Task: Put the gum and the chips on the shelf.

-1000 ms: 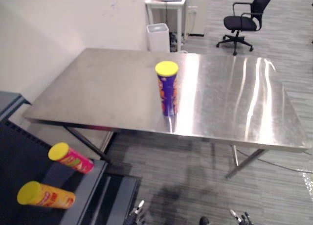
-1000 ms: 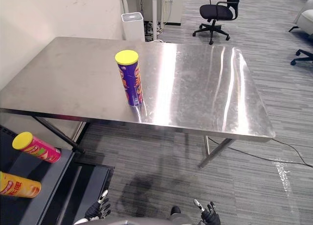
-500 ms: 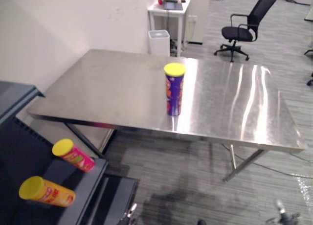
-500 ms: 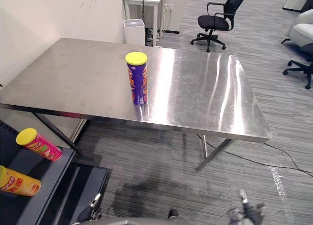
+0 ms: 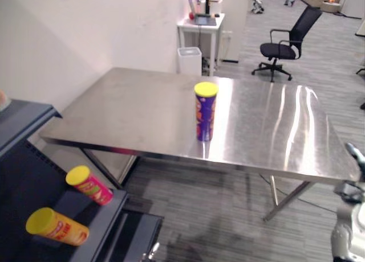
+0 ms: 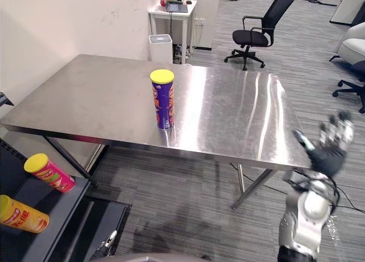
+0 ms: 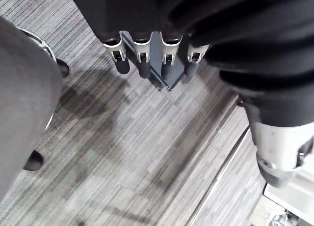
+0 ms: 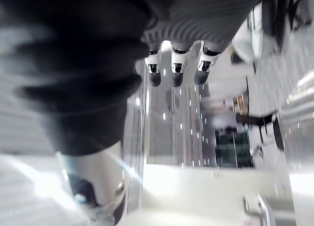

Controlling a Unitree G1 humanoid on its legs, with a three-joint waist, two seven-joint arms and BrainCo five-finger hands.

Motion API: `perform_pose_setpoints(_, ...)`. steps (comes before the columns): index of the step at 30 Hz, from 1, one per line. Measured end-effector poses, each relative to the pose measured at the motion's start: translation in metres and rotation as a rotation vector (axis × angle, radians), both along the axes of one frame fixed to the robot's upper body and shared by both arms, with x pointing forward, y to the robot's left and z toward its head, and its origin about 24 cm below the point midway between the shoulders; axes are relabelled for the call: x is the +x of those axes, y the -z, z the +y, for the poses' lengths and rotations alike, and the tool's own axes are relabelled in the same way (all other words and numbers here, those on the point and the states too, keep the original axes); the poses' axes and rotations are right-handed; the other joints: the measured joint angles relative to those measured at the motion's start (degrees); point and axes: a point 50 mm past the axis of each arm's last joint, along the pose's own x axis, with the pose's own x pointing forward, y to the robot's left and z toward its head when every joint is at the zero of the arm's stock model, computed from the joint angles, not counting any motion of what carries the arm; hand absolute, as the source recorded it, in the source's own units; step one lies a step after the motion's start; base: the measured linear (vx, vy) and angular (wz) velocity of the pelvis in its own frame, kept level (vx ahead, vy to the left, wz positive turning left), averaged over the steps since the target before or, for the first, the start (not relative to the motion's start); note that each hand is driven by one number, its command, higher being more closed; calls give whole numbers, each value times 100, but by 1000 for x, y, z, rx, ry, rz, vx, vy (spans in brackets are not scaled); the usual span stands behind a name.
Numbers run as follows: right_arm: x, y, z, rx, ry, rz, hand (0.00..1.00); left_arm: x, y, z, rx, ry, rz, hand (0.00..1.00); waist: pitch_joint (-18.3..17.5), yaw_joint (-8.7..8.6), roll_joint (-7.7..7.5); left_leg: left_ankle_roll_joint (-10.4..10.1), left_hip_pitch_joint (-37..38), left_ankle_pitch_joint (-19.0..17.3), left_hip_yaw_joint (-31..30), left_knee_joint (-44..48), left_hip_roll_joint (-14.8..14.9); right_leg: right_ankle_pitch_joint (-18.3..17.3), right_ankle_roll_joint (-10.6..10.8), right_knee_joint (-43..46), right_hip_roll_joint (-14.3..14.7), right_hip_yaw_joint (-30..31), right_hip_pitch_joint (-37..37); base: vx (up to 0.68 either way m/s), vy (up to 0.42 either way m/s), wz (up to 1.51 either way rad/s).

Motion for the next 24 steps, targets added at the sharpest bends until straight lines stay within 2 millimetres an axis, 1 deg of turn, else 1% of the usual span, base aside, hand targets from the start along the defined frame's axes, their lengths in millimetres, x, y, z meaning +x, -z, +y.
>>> perform_pose_setpoints(1,10,-3,12,-43,-108,18,0,1,-1,3,11,9,-4,0,-17,1,-25,0,-55,0,-33,10,-10,6,10,-18,-8,-24,-9,15,-14,15)
perform_pose_setpoints(2,17,-5,21,-82,-202,35,0,3,-1,5,20,23,-8,0,-13,4,-80,0,-74,0,-117,18,-26,13,20,-52,-17,-70,-9,22,-18,19)
perform_pose_setpoints(4,26,-8,29,-133,-310,53,0,5,-2,6,24,32,-12,0,-6,18,-109,0,-123,0,-165,34,-36,17,23,-55,-32,-147,-12,29,-17,21)
perform_pose_setpoints(5,29,-10,31,-147,-337,52,0,5,-2,6,25,34,-12,0,-7,19,-108,0,-135,0,-182,44,-41,17,23,-52,-39,-175,-8,24,-11,20)
perform_pose_setpoints(6,36,-14,35,-173,-384,50,0,6,-2,6,26,38,-12,0,-6,22,-105,1,-157,0,-241,73,-56,21,28,-49,-60,-201,-2,20,-5,12)
perform_pose_setpoints(9,55,-15,44,-224,-488,99,0,6,-2,6,34,50,-7,0,-2,40,-84,0,-178,0,-278,149,-86,23,32,-27,-112,-246,23,12,-7,6)
perform_pose_setpoints(11,66,-12,50,-226,-527,143,0,7,-2,6,36,61,-7,0,14,45,-63,1,-197,0,-316,195,-82,23,31,51,-128,-332,21,-2,-16,11)
perform_pose_setpoints(12,67,-11,50,-225,-530,149,0,7,-2,6,36,62,-7,0,14,50,-64,1,-204,0,-322,206,-82,23,31,58,-132,-338,21,-12,-12,15)
perform_pose_setpoints(15,81,-9,57,-213,-554,175,0,9,-2,5,37,81,-10,0,41,53,-45,1,-253,0,-439,240,-89,24,31,105,-157,-410,19,-22,-14,16)
perform_pose_setpoints(16,86,-8,59,-208,-559,183,0,10,-3,5,37,82,-12,0,54,77,-40,1,-256,1,-462,240,-89,24,31,124,-162,-452,22,-37,-16,12)
perform_pose_setpoints(17,90,-8,61,-207,-564,188,0,12,-3,5,36,84,-15,0,65,138,-36,2,-254,1,-471,246,-89,24,31,135,-167,-471,29,-43,-17,8)
perform_pose_setpoints(19,95,-9,64,-205,-569,194,0,14,-3,5,36,87,-21,0,85,182,-37,4,-258,2,-490,260,-103,24,31,136,-182,-490,44,-64,-25,7)
perform_pose_setpoints(22,104,-13,70,-203,-572,191,0,17,-4,4,37,95,-28,0,189,167,-30,20,-262,12,-615,269,-131,24,31,134,-206,-582,98,-69,-24,15)
perform_pose_setpoints(24,107,-14,71,-202,-575,197,0,19,-5,4,37,97,-36,0,225,183,-33,38,-276,24,-632,267,-145,24,31,133,-213,-624,100,-74,-23,9)
